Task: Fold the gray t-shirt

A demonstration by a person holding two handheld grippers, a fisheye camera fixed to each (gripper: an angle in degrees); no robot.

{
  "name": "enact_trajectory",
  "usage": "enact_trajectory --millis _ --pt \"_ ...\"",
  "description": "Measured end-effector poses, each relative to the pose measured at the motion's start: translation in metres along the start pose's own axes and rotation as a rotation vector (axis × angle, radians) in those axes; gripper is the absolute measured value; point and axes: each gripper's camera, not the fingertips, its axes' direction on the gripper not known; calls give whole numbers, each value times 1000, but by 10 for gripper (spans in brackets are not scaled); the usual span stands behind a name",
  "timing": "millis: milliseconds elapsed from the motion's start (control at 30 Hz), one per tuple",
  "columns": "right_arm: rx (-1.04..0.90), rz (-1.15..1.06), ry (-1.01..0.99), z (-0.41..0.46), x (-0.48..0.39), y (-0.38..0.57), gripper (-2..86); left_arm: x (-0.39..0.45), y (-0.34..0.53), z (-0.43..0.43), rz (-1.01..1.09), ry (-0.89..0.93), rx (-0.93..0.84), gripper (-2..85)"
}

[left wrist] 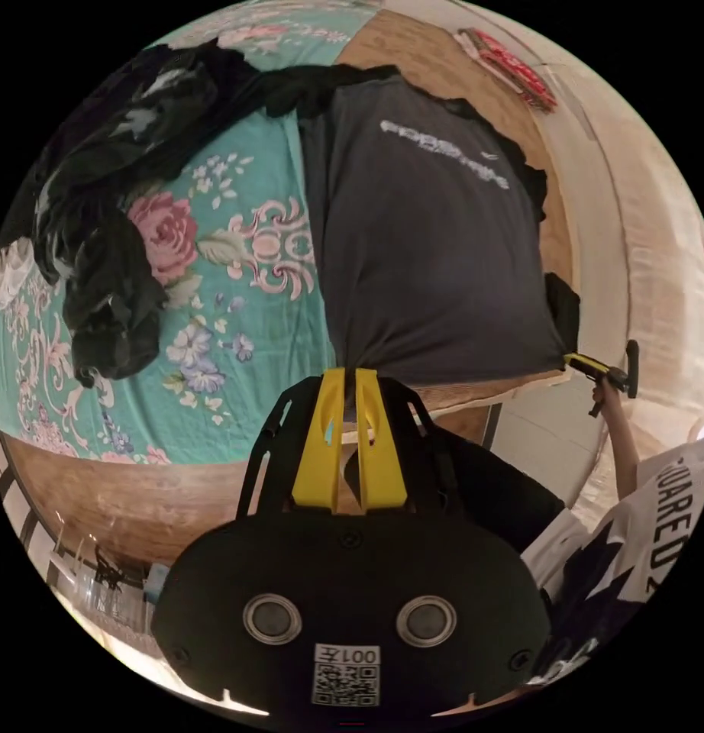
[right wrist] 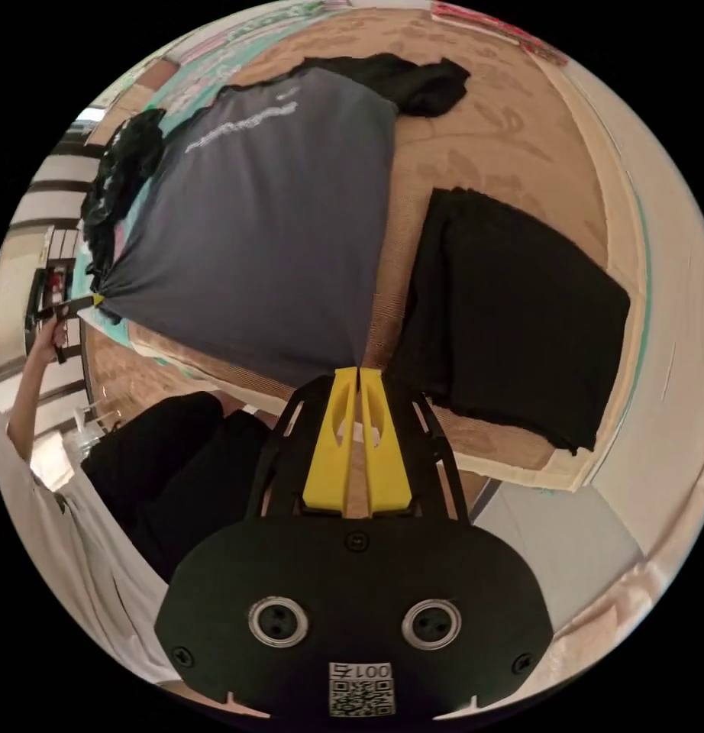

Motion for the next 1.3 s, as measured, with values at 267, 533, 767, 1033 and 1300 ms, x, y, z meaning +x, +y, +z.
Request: enact_trajectory --millis 267,533,767,1033,1300 --pt "46 39 -201 -66 47 23 135 -26 13 -38 86 2 -27 -16" --pt "-54 95 -244 -9 84 32 134 -55 28 22 172 -90 -116 -15" --pt "-8 109 -119 45 75 57 126 -67 42 77 171 -98 -108 -15" --pt "-27 120 -213 47 87 94 108 -71 75 105 296 -208 -184 -12" --pt "61 71 -41 100 65 136 73 -83 107 149 316 -255 -143 -1"
